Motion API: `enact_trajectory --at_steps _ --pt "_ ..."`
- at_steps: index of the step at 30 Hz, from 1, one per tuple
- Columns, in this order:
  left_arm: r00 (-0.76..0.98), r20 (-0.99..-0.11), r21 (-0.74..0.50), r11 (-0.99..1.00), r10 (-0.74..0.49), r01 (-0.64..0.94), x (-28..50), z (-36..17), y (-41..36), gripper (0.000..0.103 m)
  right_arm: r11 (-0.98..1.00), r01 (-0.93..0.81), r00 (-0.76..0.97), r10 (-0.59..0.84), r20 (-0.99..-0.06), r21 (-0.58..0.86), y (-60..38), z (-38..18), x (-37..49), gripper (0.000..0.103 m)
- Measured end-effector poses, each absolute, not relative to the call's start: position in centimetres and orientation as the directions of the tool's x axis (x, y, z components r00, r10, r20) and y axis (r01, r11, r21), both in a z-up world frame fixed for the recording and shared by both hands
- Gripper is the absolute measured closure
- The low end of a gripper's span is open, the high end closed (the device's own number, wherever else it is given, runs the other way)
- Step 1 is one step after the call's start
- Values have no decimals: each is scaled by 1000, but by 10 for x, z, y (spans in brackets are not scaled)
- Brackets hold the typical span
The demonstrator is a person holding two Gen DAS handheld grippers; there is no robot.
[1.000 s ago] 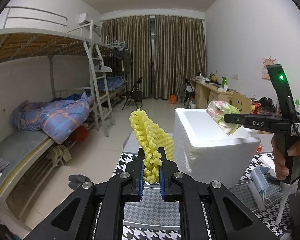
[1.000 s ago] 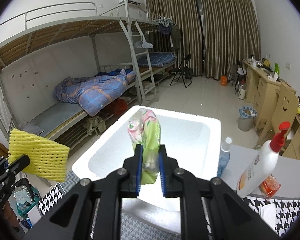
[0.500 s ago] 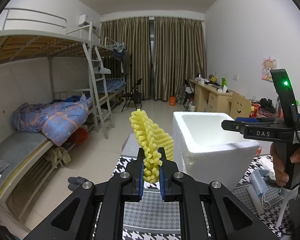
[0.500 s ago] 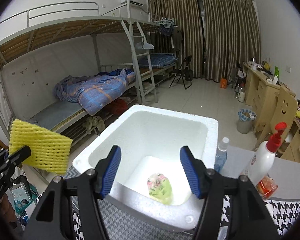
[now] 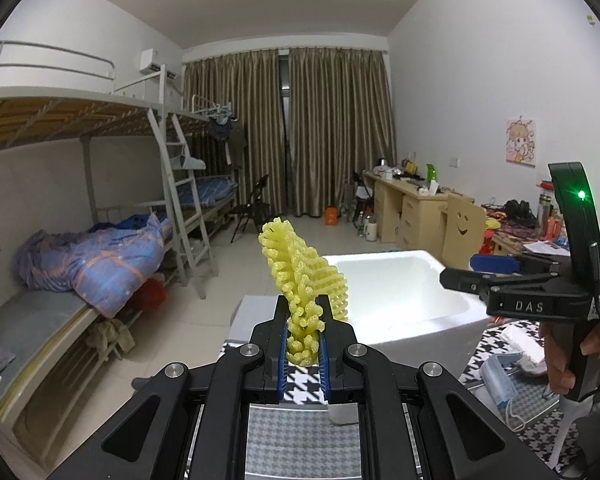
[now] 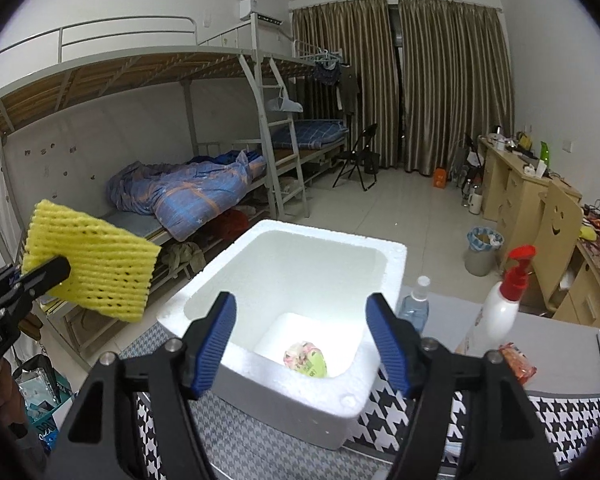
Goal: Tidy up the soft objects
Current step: 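Move the yellow foam net over the foam box and open the left gripper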
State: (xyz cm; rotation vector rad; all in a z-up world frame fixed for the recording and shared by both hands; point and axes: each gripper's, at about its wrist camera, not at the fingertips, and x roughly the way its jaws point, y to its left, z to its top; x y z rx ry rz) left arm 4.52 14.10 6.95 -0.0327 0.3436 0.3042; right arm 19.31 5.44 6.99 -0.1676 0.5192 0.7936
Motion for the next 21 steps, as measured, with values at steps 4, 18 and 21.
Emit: enact_trajectory --at_steps 4,18,21 --pt "901 -335 20 958 274 -284 47 75 137 90 699 -714 594 639 -489 45 46 71 189 27" --pt "911 -349 60 975 221 -214 71 86 111 90 736 -677 652 609 -452 15 16 72 176 19" --pt "912 -355 62 978 207 -198 82 88 106 90 749 -662 662 596 -454 18 5 69 175 18"
